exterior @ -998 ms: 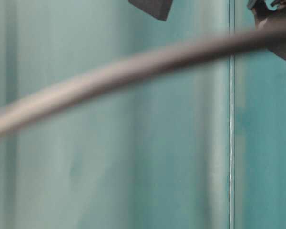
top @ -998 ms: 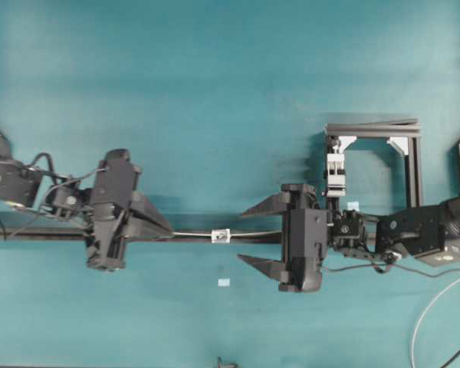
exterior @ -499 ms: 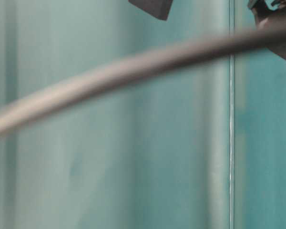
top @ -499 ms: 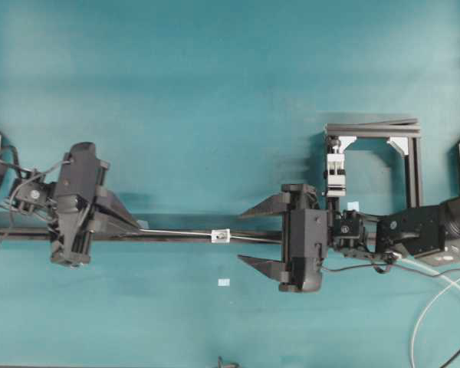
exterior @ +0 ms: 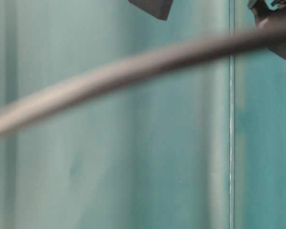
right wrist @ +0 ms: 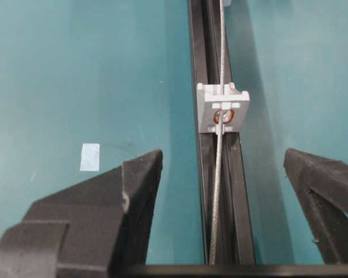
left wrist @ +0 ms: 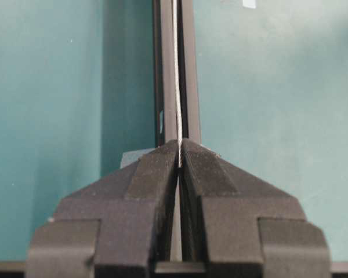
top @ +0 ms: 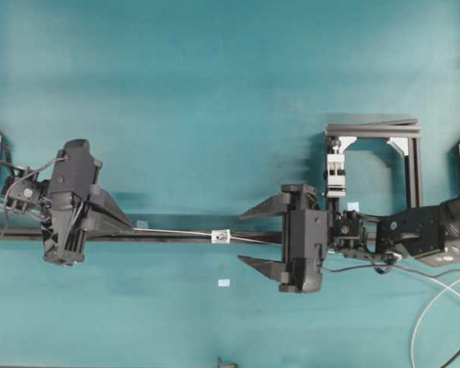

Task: Insert the wire through the hole in the metal fitting marked with a red label.
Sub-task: 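Pull the wire leftward through the hole with the left gripper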

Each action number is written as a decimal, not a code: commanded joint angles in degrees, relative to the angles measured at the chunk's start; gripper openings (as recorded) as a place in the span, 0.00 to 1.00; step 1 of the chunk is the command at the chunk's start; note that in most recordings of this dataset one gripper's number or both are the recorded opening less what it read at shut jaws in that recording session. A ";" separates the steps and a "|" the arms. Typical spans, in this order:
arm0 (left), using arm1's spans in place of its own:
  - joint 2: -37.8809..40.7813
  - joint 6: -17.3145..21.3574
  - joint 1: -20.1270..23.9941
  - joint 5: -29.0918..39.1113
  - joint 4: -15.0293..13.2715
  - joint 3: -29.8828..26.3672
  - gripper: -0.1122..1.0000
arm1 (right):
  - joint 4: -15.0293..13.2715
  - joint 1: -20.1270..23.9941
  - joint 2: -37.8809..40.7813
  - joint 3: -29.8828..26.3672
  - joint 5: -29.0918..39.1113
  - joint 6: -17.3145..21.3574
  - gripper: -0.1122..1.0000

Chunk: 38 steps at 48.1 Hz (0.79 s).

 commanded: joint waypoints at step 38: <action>-1.67 2.20 3.60 -0.44 0.70 -0.53 0.86 | -0.18 0.09 -6.42 2.46 -0.53 -0.26 0.93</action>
